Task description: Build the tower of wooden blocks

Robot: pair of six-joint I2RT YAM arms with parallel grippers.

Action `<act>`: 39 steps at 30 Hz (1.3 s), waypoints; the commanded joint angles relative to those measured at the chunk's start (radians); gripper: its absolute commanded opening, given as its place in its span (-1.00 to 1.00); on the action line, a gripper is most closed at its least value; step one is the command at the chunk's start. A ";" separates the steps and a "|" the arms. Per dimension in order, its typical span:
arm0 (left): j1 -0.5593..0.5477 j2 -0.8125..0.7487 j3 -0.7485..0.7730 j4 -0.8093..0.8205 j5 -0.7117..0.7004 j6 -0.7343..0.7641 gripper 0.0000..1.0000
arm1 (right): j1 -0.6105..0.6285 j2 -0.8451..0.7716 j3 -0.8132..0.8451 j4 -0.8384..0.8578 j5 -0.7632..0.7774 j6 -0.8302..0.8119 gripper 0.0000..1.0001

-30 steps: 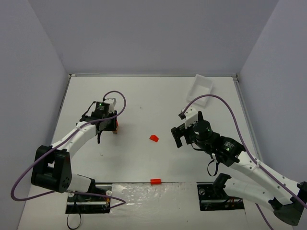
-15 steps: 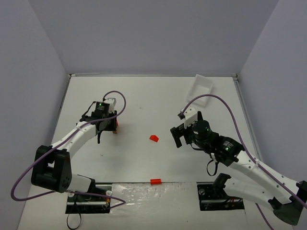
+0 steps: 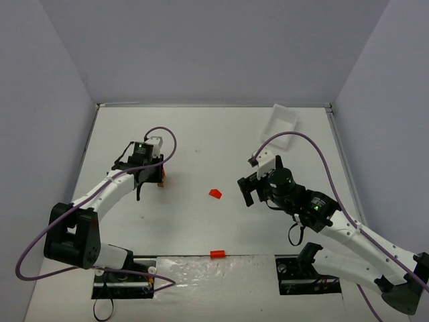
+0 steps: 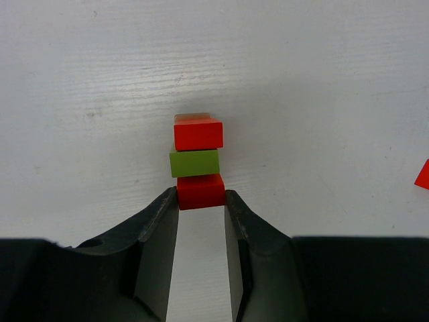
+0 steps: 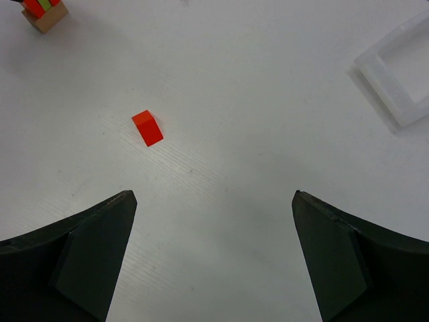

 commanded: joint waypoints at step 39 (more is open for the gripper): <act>0.006 -0.136 0.198 -0.217 -0.056 -0.132 0.15 | -0.006 0.007 0.038 0.069 -0.014 0.017 1.00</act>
